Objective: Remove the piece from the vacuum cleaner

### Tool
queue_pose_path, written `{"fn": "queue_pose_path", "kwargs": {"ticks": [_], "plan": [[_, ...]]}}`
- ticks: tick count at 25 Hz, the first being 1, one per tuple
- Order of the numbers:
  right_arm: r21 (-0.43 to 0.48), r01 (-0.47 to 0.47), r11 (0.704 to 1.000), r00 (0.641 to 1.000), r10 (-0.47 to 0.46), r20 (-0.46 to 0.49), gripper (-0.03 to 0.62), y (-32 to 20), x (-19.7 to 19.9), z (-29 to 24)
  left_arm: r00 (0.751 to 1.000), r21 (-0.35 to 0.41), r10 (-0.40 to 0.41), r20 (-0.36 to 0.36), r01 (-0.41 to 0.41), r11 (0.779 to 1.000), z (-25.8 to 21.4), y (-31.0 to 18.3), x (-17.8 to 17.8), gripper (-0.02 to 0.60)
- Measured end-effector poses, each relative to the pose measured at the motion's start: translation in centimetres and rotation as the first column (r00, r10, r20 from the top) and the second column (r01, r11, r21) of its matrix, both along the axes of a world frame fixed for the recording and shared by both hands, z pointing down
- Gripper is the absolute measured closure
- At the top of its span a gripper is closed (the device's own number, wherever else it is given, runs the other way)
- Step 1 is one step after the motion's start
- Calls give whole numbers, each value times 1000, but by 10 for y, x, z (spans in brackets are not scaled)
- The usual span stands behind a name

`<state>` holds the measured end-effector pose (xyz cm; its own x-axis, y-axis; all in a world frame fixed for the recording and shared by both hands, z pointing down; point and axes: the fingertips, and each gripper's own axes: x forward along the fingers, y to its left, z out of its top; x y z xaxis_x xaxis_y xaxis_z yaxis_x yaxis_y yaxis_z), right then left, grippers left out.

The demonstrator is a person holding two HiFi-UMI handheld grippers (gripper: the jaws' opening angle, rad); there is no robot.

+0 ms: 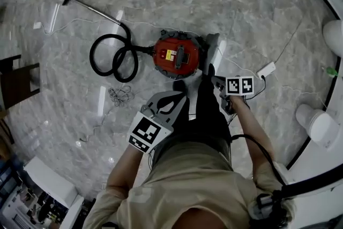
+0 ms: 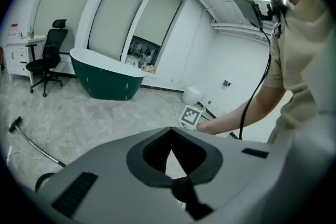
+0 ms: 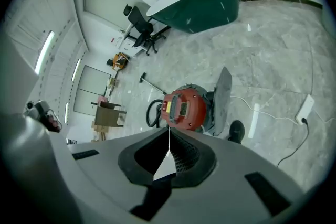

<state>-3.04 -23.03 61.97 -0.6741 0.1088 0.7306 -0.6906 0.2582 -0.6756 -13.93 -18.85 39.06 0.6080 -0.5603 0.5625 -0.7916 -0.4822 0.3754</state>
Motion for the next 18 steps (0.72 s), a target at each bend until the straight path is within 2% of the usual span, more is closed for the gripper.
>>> {"fn": "queue_pose_path", "kwargs": {"ticks": [4, 9, 11, 13, 18], "plan": [[1, -1, 1000, 995, 1, -96, 591, -28, 8, 65, 1000, -51, 4, -11, -4, 999, 32, -13, 14, 584], [22, 7, 1000, 987, -3, -163, 586, -52, 13, 132, 999, -124, -24, -31, 20, 992, 82, -15, 20, 584], [18, 0, 1000, 984, 3, -177, 463, -58, 11, 154, 999, -156, -35, -35, 29, 987, 105, -13, 20, 584], [7, -27, 1000, 983, 28, -183, 402, -65, 9, 173, 998, -180, -44, -40, 37, 983, 125, -11, 22, 584], [7, -50, 999, 980, 50, -193, 382, -78, 1, 211, 995, -229, -81, -59, 66, 971, 164, -5, 26, 584]]}}
